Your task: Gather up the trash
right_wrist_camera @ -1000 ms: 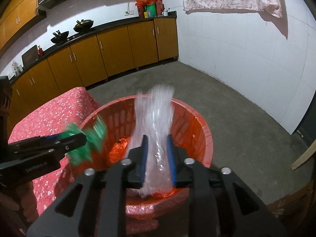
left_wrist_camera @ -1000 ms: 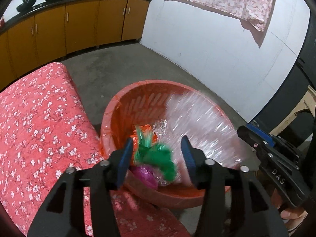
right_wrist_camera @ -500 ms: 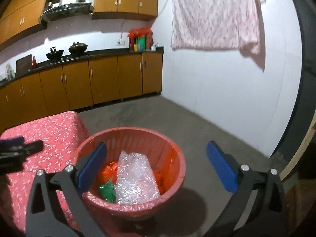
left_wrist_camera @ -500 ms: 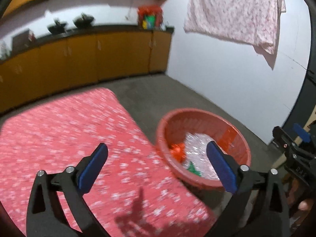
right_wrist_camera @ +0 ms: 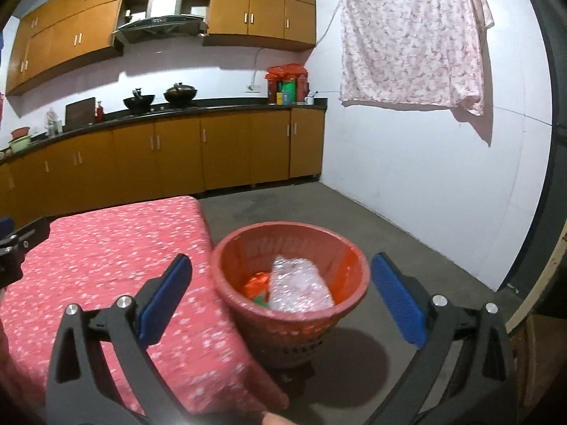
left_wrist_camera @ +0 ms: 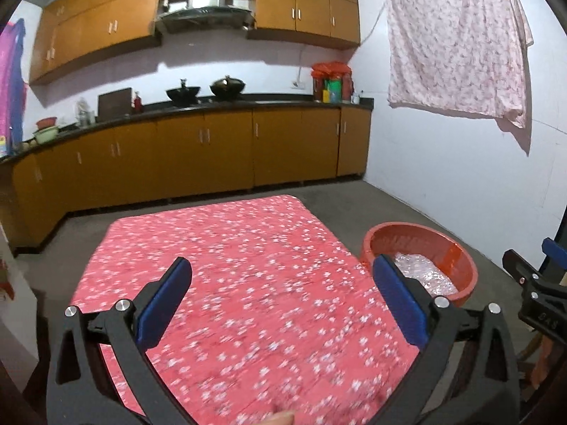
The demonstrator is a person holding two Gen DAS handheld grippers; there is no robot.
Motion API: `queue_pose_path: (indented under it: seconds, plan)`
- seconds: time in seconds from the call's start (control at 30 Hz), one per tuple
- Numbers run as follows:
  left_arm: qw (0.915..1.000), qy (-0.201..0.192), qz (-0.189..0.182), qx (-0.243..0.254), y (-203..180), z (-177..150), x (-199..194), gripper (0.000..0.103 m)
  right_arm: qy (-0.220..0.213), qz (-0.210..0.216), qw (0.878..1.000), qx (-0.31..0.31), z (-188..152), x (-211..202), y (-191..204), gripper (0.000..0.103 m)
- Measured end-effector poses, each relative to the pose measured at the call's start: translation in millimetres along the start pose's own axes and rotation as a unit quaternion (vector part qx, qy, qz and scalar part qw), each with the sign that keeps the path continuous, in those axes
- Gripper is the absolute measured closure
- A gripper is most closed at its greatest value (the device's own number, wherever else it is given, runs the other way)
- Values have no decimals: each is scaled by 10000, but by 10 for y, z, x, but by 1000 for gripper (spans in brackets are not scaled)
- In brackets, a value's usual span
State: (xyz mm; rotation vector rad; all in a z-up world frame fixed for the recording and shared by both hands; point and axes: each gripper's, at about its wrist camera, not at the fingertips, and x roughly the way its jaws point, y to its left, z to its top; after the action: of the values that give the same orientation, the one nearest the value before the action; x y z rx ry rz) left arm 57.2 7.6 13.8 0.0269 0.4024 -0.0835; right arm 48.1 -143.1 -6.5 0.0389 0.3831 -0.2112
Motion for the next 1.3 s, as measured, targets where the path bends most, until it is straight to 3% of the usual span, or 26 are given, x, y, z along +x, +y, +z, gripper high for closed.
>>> queue_pose_path:
  seconds: [0.6, 1.3]
  plan:
    - [9996, -22, 277, -54, 157, -349, -517, 2, -73, 304, 9995, -1, -228, -600, 178, 4]
    - [9999, 109, 97, -39, 101, -418, -504, 2, 75, 188, 9997, 103, -327, -598, 161, 4]
